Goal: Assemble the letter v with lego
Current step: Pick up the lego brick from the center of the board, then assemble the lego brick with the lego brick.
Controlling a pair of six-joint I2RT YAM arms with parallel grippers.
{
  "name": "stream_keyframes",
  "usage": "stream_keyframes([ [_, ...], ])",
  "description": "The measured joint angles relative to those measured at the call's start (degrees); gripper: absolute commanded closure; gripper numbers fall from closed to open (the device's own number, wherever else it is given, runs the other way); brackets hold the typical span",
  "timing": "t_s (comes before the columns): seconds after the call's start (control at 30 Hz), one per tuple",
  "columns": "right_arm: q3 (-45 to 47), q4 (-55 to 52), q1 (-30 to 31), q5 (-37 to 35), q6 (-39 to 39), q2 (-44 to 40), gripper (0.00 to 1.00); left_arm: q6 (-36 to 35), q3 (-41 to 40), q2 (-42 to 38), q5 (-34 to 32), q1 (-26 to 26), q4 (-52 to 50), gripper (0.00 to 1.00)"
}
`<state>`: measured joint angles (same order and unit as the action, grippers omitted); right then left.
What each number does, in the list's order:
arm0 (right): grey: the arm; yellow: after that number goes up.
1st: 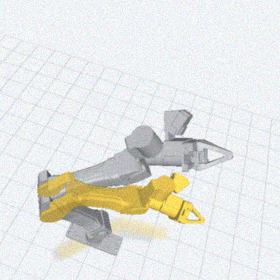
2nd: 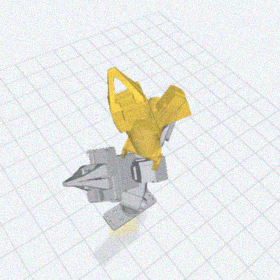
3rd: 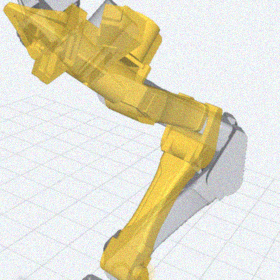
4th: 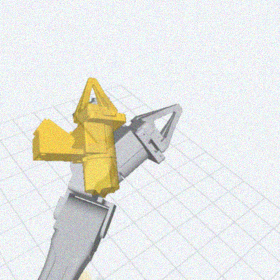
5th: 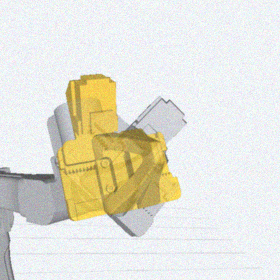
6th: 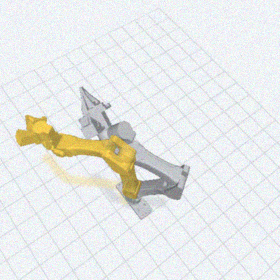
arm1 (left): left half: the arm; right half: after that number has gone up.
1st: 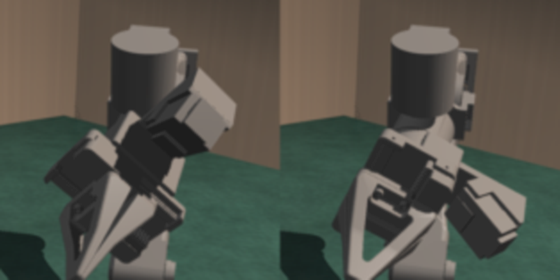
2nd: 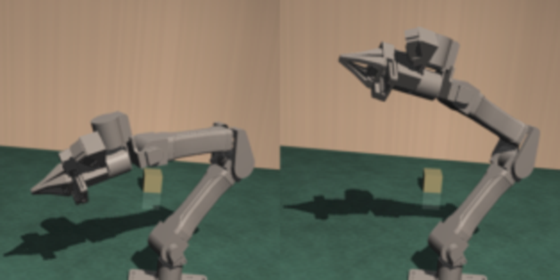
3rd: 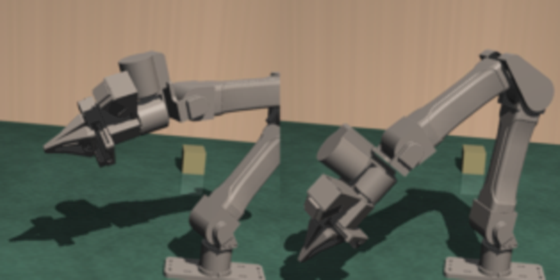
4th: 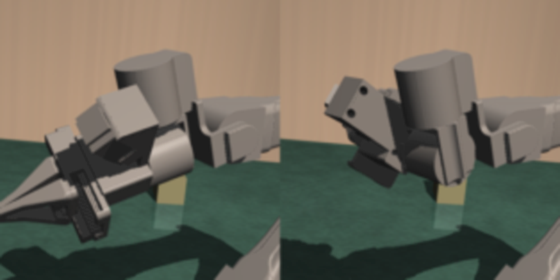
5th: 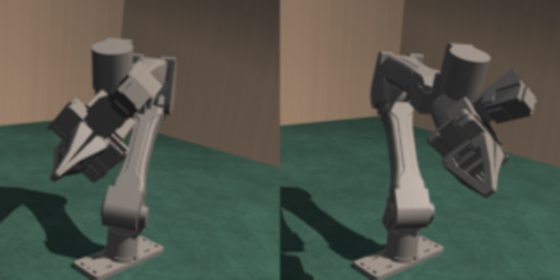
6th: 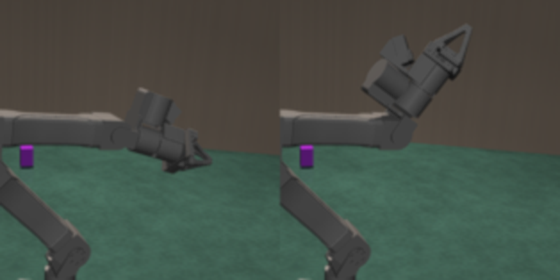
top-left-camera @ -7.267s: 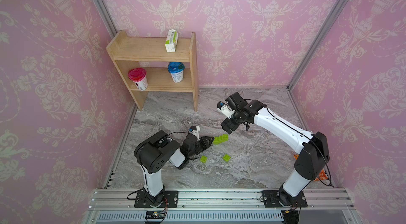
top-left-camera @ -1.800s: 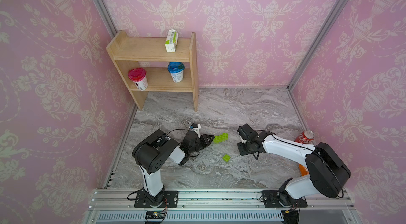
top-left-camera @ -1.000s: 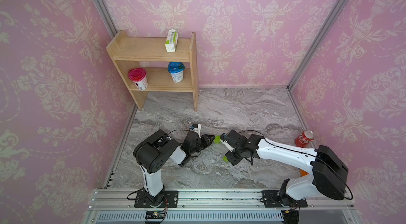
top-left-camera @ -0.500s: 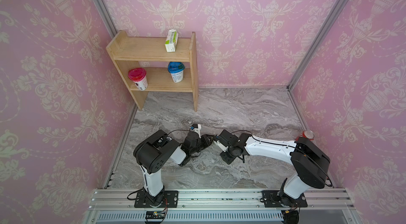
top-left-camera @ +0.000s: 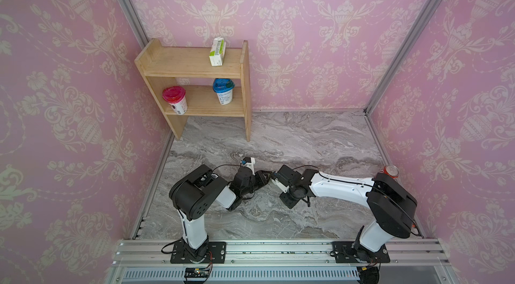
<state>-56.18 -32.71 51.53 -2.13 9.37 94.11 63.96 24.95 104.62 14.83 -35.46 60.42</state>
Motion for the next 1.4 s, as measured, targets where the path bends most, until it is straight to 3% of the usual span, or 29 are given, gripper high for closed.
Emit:
stream_keyframes([
  [0.17,1.4,-1.7,-3.0,-1.6,1.7,-9.9,0.79,0.0,0.0,0.0,0.0,0.0,0.0,0.86],
  [0.33,5.4,-1.7,-10.8,-3.5,2.5,-17.0,0.82,0.2,0.0,0.0,0.0,0.0,0.0,0.87],
  [0.6,7.3,-1.8,-14.6,-3.6,2.2,-13.8,0.82,1.2,0.0,0.0,-0.6,0.0,0.1,0.87],
  [1.4,7.3,-1.0,-14.6,-1.3,5.9,-11.6,0.85,3.5,-0.6,3.4,-1.7,-0.3,6.7,0.87],
])
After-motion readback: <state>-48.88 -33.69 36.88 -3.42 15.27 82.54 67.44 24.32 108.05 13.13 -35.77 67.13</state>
